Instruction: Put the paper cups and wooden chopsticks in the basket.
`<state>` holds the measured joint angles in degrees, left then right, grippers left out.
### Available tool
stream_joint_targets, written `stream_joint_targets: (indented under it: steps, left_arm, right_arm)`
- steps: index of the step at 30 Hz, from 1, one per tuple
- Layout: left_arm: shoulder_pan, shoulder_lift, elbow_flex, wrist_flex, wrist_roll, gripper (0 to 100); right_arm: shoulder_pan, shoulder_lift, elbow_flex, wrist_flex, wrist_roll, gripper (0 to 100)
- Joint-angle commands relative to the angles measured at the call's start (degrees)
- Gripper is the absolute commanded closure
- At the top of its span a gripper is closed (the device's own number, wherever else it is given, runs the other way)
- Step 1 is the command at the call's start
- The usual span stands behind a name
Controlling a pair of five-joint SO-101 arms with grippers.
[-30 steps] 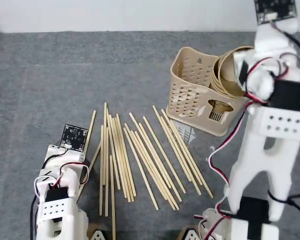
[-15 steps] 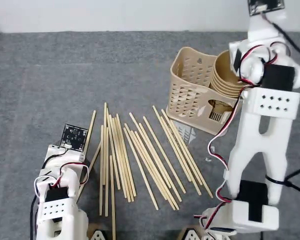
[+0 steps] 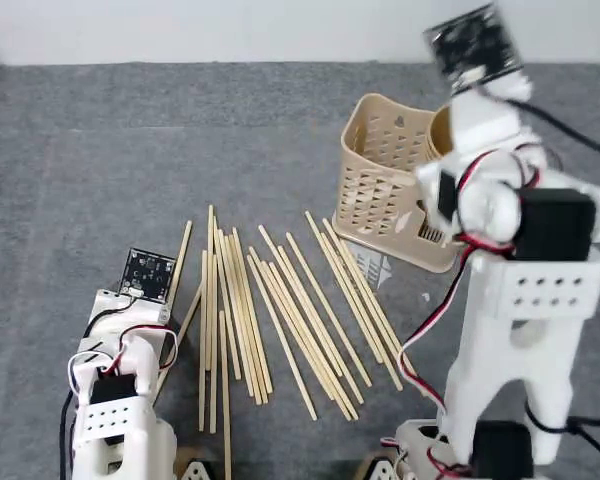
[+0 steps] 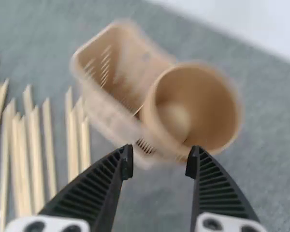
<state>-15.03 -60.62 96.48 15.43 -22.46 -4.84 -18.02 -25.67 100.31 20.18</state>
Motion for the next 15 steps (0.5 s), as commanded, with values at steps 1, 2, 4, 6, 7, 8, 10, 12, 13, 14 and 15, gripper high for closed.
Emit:
stream_joint_targets:
  steps: [1, 2, 4, 6, 7, 8, 10, 12, 13, 14, 15]
  left_arm:
    - [0.0, 0.0, -0.5, -1.1, 0.2, 91]
    - [0.0, 0.0, -0.5, -1.1, 0.2, 91]
    - [0.6, 0.0, -0.5, -1.1, 0.4, 91]
    - [2.5, 0.0, -0.5, -1.1, 0.2, 91]
    - [3.5, 0.0, -0.5, -1.1, 0.2, 91]
    - [4.4, 0.0, -0.5, -1.1, 0.2, 91]
    - [6.1, 0.0, -0.5, -1.1, 0.2, 91]
    - [7.7, 0.0, -0.5, -1.0, 0.2, 91]
    - [8.5, 0.0, -0.5, -1.0, 0.2, 91]
    - [8.6, 0.0, -0.5, -1.0, 0.2, 91]
    - [8.9, 0.0, -0.5, -1.1, 0.4, 91]
  right_arm:
    - [-1.9, -4.3, 2.9, 2.6, 0.5, 79.8]
    - [-2.0, -5.1, 5.0, 2.5, 0.5, 79.8]
    - [-3.0, -7.1, 9.9, 2.5, 0.5, 79.8]
    - [-3.7, -9.6, 15.1, 2.5, 0.5, 79.8]
    - [-4.0, -11.2, 17.8, 2.5, 0.5, 79.8]
    - [-4.2, -12.9, 20.8, 2.3, 0.6, 79.8]
    - [-4.2, -15.6, 25.8, 2.0, 0.8, 79.7]
    - [-5.4, -18.2, 30.2, 0.3, 0.8, 79.6]
    - [-5.9, -19.1, 32.4, -0.7, 0.7, 79.7]
    - [-6.4, -20.1, 34.9, -1.9, 0.5, 79.7]
    - [-6.5, -21.0, 37.5, -2.9, 0.5, 79.7]
